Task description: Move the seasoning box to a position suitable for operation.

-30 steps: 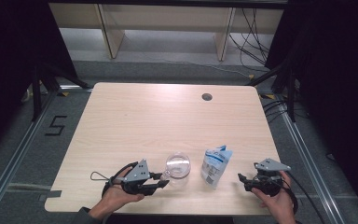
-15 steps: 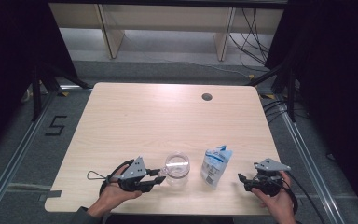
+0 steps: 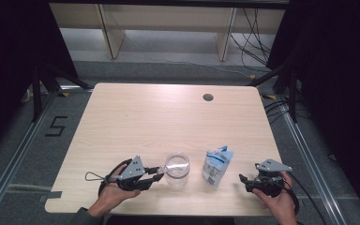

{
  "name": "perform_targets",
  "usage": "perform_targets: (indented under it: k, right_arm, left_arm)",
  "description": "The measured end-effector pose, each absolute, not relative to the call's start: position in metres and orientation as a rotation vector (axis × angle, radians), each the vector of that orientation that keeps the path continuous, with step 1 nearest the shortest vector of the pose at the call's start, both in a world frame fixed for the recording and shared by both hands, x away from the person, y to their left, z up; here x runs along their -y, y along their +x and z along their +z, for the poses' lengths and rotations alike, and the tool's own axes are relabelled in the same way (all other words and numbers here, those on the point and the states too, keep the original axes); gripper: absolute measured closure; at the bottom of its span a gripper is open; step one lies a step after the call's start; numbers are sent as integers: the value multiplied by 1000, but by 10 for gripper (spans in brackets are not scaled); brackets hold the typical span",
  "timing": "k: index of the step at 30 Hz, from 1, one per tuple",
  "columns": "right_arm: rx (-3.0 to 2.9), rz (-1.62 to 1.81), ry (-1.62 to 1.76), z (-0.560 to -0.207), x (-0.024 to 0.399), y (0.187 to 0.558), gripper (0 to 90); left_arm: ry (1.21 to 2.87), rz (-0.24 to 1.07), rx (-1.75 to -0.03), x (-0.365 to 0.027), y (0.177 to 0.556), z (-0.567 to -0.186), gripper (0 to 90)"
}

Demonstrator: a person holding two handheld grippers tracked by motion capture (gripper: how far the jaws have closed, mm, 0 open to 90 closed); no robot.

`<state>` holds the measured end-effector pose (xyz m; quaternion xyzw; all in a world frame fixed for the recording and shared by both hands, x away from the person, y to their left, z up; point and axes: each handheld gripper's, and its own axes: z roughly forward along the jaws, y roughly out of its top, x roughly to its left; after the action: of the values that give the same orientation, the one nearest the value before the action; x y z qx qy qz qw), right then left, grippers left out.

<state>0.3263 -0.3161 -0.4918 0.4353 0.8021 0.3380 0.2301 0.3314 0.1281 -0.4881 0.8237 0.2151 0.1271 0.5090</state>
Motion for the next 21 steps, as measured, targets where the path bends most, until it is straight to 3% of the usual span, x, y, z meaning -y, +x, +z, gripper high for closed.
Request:
perform_targets:
  k: [21]
  right_arm:
    - [-2207, 947, 1200, -490, 316, 326, 251]
  left_arm:
    - [1967, 351, -573, -131, 343, -489, 716]
